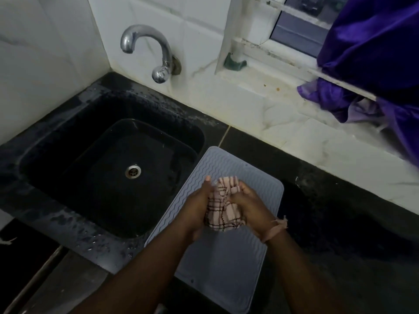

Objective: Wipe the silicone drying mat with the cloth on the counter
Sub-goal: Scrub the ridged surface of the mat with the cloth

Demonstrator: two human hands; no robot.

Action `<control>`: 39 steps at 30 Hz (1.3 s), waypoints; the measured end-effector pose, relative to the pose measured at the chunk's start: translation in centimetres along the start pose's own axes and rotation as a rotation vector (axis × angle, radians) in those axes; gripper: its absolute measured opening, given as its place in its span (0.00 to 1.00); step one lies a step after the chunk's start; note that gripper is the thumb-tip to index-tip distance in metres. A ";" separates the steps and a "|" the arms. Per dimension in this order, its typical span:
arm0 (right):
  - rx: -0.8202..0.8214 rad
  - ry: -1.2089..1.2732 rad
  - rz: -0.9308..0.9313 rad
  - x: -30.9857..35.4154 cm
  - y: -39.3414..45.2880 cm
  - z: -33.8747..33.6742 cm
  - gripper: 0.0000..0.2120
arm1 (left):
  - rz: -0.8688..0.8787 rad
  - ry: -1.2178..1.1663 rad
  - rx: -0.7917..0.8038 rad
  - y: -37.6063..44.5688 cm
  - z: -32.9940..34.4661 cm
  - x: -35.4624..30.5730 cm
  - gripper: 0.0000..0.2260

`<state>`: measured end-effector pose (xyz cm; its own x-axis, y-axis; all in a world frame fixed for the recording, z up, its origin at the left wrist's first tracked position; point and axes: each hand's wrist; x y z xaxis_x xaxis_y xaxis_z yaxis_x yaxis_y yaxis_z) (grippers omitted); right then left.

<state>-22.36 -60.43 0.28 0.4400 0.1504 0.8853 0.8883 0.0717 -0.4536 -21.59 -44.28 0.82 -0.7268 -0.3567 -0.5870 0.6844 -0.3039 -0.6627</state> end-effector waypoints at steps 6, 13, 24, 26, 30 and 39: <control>-0.092 -0.616 -0.154 -2.2 0.5 0.6 0.50 | 0.060 -0.115 0.043 1.0 3.3 -1.1 0.20; -0.210 -0.456 -0.229 -1.6 3.9 -1.5 0.36 | 0.183 0.008 0.059 4.5 3.1 -2.6 0.19; -0.518 -0.768 -0.299 0.6 12.7 -2.4 0.23 | 0.716 1.315 -0.632 17.8 -0.4 -4.5 0.13; -0.493 -0.850 -0.348 1.3 14.2 -1.9 0.24 | 0.719 1.348 -0.704 18.1 -0.3 -4.1 0.12; -0.405 -0.945 -0.410 2.5 17.4 -0.1 0.23 | 0.742 1.357 -0.731 18.4 -0.8 -3.1 0.07; -0.246 -1.207 -0.337 3.1 18.8 -1.8 0.14 | 0.726 1.366 -0.813 19.4 -0.9 -2.6 0.07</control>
<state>-4.03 -60.35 -5.30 -0.0943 0.9663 0.2395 0.9899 0.1165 -0.0804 -6.46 -48.48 -10.98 -0.1274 0.8583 -0.4971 0.9749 0.2006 0.0965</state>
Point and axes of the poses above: each hand's wrist, its own y-axis towards the middle knuckle, its own z-axis out of the palm, x = y × z, and after that the axes turned 9 degrees about -y, right-handed
